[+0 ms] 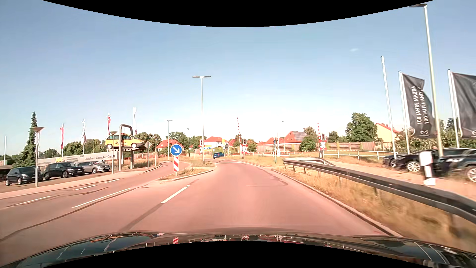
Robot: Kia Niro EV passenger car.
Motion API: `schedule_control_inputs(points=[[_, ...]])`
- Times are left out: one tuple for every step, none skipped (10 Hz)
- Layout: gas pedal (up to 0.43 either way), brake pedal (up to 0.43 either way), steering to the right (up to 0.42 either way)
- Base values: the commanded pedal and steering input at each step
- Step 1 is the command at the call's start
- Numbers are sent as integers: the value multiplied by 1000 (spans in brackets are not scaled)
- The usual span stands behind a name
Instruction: Follow the waypoints while adhering to traffic rules and regulations
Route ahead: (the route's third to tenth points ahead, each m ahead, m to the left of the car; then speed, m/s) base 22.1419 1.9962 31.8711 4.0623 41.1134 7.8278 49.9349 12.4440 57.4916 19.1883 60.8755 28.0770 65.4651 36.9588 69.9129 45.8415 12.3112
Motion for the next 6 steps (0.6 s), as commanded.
schedule_control_inputs(points=[[59,6,-23],[59,6,-24],[59,6,-28],[59,6,-30],[59,6,-33],[59,6,-37]])
